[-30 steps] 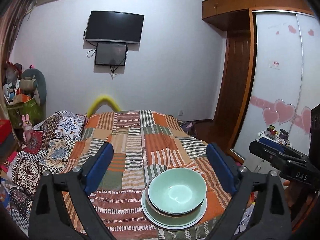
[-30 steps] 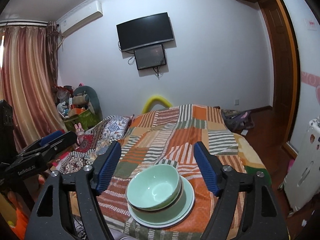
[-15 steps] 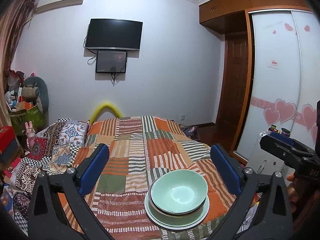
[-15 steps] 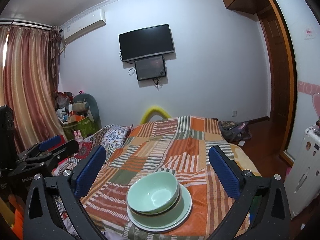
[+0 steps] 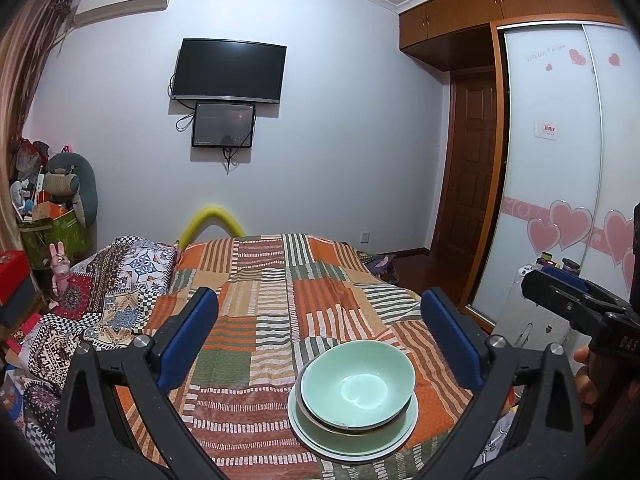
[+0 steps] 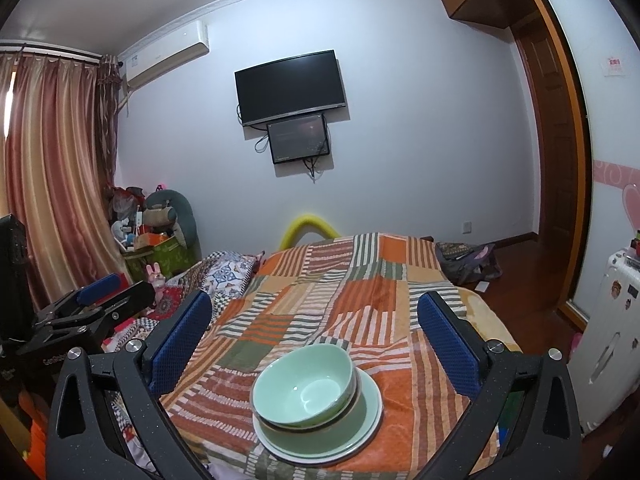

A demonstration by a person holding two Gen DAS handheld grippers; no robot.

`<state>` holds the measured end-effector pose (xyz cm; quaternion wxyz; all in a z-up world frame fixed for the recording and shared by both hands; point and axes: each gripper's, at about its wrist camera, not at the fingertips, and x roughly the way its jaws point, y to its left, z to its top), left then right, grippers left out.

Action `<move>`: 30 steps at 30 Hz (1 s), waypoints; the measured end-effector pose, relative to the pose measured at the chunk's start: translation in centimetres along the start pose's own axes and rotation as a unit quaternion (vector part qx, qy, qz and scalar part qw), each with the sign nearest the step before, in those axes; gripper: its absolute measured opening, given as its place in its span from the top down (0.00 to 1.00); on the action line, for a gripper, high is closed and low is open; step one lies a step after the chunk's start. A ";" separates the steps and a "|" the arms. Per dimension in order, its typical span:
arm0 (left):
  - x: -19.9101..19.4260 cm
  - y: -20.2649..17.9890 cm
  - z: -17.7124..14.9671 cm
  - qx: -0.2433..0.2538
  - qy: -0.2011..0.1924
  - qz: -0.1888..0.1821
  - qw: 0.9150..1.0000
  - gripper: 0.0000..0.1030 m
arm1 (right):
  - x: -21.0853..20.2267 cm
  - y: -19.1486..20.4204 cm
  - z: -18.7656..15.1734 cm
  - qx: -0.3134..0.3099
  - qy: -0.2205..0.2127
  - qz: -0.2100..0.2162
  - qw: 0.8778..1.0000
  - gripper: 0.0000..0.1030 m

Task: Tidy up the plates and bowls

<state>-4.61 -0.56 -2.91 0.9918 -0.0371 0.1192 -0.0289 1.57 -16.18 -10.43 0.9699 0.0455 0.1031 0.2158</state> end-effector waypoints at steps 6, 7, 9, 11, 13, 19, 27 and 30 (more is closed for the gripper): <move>0.2 -0.1 0.0 0.000 0.003 -0.002 1.000 0.00 | -0.1 -0.1 0.0 0.001 -0.001 0.001 1.000 0.00; 0.2 -0.1 0.0 0.000 0.003 -0.002 1.000 0.00 | -0.1 -0.1 0.0 0.001 -0.001 0.001 1.000 0.00; 0.2 -0.1 0.0 0.001 0.003 -0.002 1.000 0.00 | -0.2 -0.1 0.0 0.001 -0.001 0.001 1.000 0.00; 0.2 -0.1 0.0 0.001 0.003 -0.002 1.000 0.00 | -0.2 -0.1 0.0 0.001 -0.001 0.002 1.000 0.00; 0.2 -0.1 -0.1 0.001 0.003 -0.003 1.000 0.00 | -0.2 0.0 0.0 0.000 -0.001 0.003 1.000 0.00; 0.1 -0.2 -0.2 0.000 0.002 -0.006 1.000 0.00 | -0.4 0.1 0.1 -0.003 -0.003 0.004 1.000 0.00; 0.0 -0.3 -0.2 0.000 0.001 -0.008 1.000 0.00 | -0.4 0.1 0.1 -0.003 -0.003 0.004 1.000 0.00; -0.1 -0.3 -0.2 -0.002 0.000 -0.006 1.000 0.00 | -0.5 0.2 0.2 -0.003 -0.003 0.004 1.000 0.00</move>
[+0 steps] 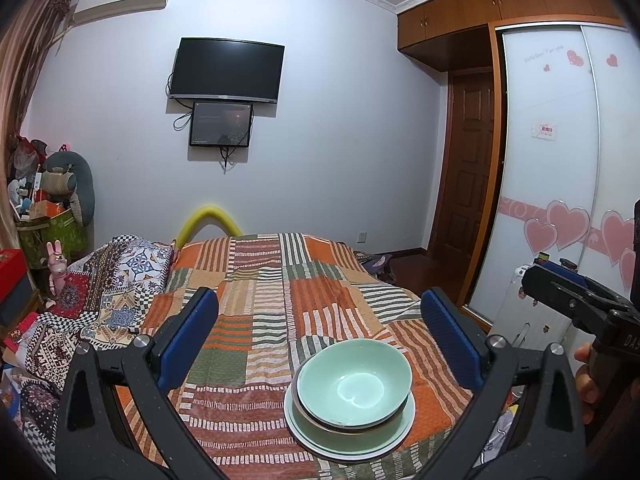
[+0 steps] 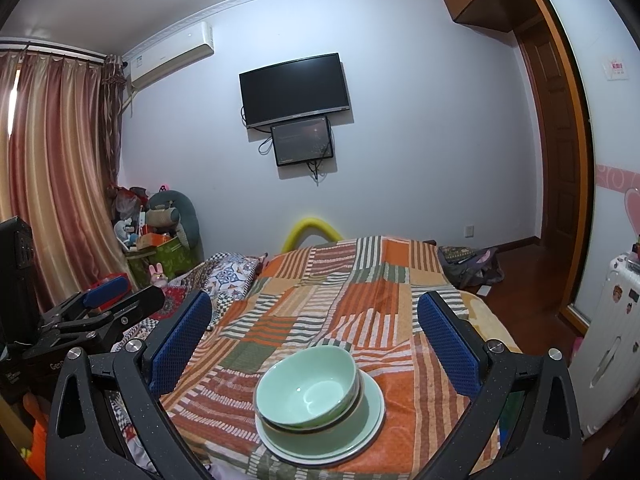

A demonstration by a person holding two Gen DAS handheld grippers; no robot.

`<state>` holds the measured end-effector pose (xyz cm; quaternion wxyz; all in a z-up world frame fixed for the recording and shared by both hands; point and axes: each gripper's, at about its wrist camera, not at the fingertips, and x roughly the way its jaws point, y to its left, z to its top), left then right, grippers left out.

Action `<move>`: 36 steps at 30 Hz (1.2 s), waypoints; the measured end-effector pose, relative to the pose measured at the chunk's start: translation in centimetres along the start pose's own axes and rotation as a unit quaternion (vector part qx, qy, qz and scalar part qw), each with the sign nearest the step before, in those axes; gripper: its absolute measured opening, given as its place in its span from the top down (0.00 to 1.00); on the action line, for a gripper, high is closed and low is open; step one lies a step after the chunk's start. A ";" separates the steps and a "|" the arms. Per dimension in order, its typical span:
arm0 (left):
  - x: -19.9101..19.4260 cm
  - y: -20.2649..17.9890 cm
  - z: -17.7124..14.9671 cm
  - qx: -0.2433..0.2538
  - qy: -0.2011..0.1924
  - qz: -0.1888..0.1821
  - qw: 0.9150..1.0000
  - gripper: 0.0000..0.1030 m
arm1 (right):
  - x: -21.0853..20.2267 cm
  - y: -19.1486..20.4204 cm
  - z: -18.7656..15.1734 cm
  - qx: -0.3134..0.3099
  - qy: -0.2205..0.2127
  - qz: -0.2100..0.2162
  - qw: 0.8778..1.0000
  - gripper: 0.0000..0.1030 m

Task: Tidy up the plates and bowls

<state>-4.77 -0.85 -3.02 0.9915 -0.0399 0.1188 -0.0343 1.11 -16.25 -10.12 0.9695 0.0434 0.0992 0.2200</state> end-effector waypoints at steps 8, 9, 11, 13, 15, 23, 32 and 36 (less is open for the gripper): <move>0.0 -0.1 0.0 0.001 0.000 -0.001 1.000 0.00 | 0.1 -0.2 0.1 0.000 0.000 0.002 1.000 0.00; 0.0 -0.1 0.0 0.001 -0.001 -0.001 1.000 0.00 | 0.1 -0.2 0.1 0.000 0.000 0.001 1.000 0.00; 0.1 -0.2 -0.1 0.003 0.002 -0.004 1.000 0.00 | 0.1 -0.2 0.1 0.000 0.001 0.002 1.000 0.00; 0.2 -0.2 -0.1 0.004 0.004 -0.008 1.000 0.00 | 0.1 -0.2 0.1 0.000 0.001 0.003 1.000 0.00; 0.2 -0.2 -0.2 0.002 0.005 -0.010 1.000 0.00 | 0.1 -0.2 0.2 -0.001 0.001 0.003 1.000 0.00; 0.3 -0.1 -0.2 0.002 0.006 -0.012 1.000 0.00 | 0.1 -0.2 0.2 -0.001 0.004 0.003 1.000 0.00; 0.4 -0.1 -0.3 -0.001 0.008 -0.014 1.000 0.00 | 0.6 -0.5 0.0 0.000 0.011 0.004 1.000 0.00; 0.3 -0.3 -0.3 0.005 0.006 -0.016 1.000 0.00 | 0.6 -0.6 0.0 0.000 0.013 0.004 1.000 0.00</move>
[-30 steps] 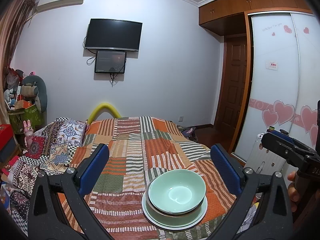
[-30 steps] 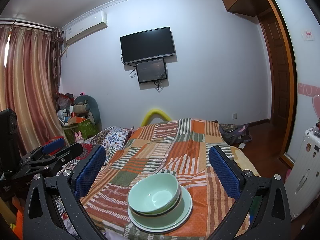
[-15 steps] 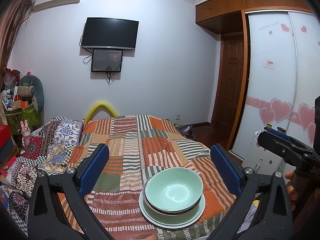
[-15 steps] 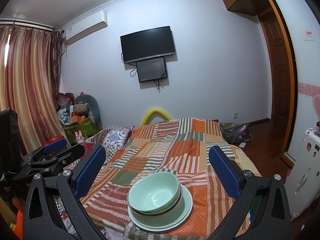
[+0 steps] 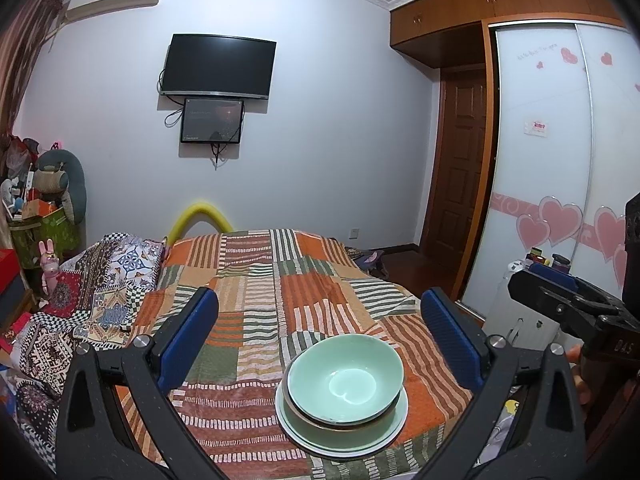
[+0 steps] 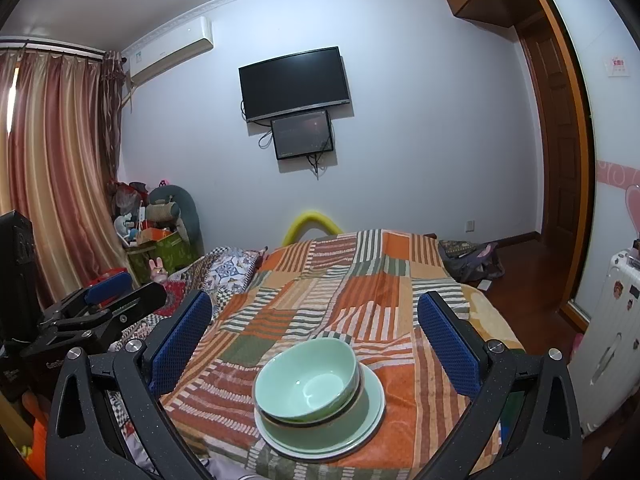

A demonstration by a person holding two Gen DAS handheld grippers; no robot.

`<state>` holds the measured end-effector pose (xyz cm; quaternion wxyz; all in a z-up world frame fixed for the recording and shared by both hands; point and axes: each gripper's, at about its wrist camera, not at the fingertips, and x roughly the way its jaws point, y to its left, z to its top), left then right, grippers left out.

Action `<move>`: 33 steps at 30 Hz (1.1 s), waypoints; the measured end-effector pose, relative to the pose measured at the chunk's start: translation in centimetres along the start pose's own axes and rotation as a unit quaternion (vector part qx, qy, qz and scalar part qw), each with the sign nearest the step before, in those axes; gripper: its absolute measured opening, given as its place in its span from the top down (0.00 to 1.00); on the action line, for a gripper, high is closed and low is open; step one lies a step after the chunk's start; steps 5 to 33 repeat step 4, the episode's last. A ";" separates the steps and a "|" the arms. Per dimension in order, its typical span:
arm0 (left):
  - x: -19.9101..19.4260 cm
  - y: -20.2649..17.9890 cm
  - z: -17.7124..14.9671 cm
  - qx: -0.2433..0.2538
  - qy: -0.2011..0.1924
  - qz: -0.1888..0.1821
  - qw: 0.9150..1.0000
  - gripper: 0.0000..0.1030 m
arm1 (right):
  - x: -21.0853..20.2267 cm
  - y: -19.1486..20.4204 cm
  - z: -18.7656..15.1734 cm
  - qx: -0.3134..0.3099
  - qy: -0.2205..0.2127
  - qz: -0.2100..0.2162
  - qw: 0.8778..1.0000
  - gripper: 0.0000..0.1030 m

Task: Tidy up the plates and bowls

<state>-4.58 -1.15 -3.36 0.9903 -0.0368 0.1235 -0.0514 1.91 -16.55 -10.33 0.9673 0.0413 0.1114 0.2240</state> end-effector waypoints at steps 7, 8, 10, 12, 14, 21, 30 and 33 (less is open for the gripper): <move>0.0 -0.1 0.0 0.001 0.000 0.000 1.000 0.00 | 0.0 -0.1 0.0 0.002 0.002 0.001 1.000 0.00; 0.0 -0.1 0.0 0.001 0.000 0.000 1.000 0.00 | 0.0 -0.1 0.0 0.002 0.002 0.001 1.000 0.00; 0.0 -0.1 0.0 0.001 0.000 0.000 1.000 0.00 | 0.0 -0.1 0.0 0.002 0.002 0.001 1.000 0.00; 0.0 -0.1 0.0 0.001 0.000 0.000 1.000 0.00 | 0.0 -0.1 0.0 0.002 0.002 0.001 1.000 0.00; 0.0 -0.1 0.0 0.001 0.000 0.000 1.000 0.00 | 0.0 -0.1 0.0 0.002 0.002 0.001 1.000 0.00; 0.0 -0.1 0.0 0.001 0.000 0.000 1.000 0.00 | 0.0 -0.1 0.0 0.002 0.002 0.001 1.000 0.00; 0.0 -0.1 0.0 0.001 0.000 0.000 1.000 0.00 | 0.0 -0.1 0.0 0.002 0.002 0.001 1.000 0.00; 0.0 -0.1 0.0 0.001 0.000 0.000 1.000 0.00 | 0.0 -0.1 0.0 0.002 0.002 0.001 1.000 0.00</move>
